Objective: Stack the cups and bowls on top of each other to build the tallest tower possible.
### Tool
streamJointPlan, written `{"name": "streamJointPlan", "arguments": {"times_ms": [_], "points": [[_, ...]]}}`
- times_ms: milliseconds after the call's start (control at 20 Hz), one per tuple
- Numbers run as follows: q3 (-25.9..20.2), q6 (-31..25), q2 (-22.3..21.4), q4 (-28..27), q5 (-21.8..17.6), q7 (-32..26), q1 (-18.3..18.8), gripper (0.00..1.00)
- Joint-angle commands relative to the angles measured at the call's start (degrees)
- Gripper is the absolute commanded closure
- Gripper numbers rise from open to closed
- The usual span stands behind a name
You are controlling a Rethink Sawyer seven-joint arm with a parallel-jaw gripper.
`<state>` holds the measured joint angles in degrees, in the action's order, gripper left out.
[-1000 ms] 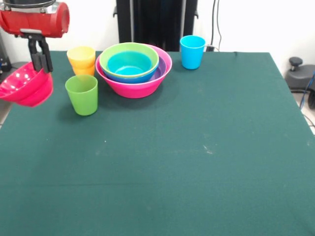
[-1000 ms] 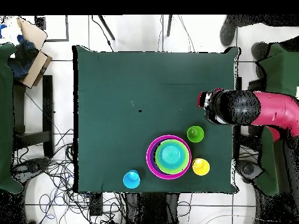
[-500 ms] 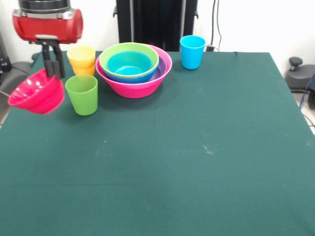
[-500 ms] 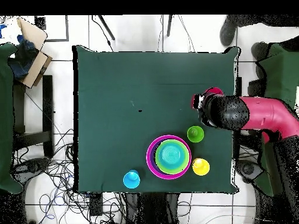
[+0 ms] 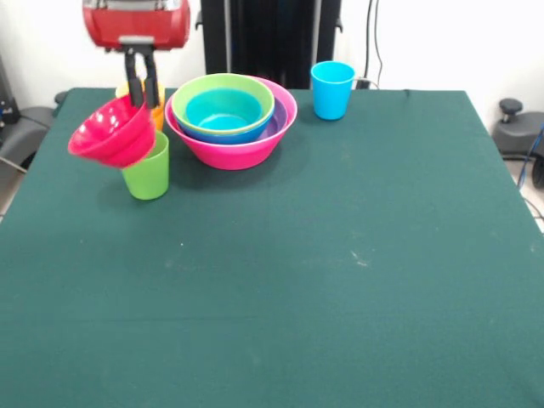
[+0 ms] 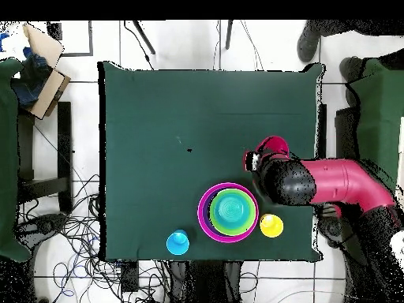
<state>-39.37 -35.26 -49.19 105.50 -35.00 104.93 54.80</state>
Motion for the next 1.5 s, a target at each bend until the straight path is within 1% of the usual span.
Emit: {"name": "streamJointPlan", "arguments": {"times_ms": [50, 250, 400, 500, 550, 600, 700, 750, 850, 950, 1050, 1200, 1300, 1500], "points": [[-1.52, 2.84, -9.72, 13.35, 2.2, -1.74, 0.9, 1.0], [-2.91, 5.26, -13.95, 19.22, 3.86, -1.7, 2.4, 1.0], [-2.68, 6.75, -14.77, 21.06, 3.26, -1.38, 2.46, 1.0], [-1.45, 8.55, -13.99, 21.34, 1.23, -0.33, 1.82, 1.0], [-0.11, 9.84, -13.24, 21.19, -0.77, 0.81, 0.88, 1.0], [0.76, 10.41, -12.7, 21.15, -1.78, 1.48, 0.29, 1.0], [3.61, 12.65, -10.71, 21.08, -4.56, 3.85, -1.34, 1.0], [5.2, 14.93, -9.87, 21.48, -6.17, 5.11, -1.96, 1.0], [7.19, 17.49, -9.82, 22.57, -7.61, 6.28, -2.84, 1.0], [9.13, 19.32, -10.75, 24.12, -8.45, 7.55, -4.16, 1.0], [10.24, 20.62, -12.25, 26.04, -8.32, 7.82, -4.97, 1.0], [10.95, 22.01, -14.03, 28.63, -7.61, 6.93, -5.22, 1.0], [10.64, 22.97, -14.76, 30.12, -7.17, 5.51, -4.45, 1.0], [10.94, 24.98, -14.75, 31.49, -8.4, 3.65, -3.32, 1.0]]}}
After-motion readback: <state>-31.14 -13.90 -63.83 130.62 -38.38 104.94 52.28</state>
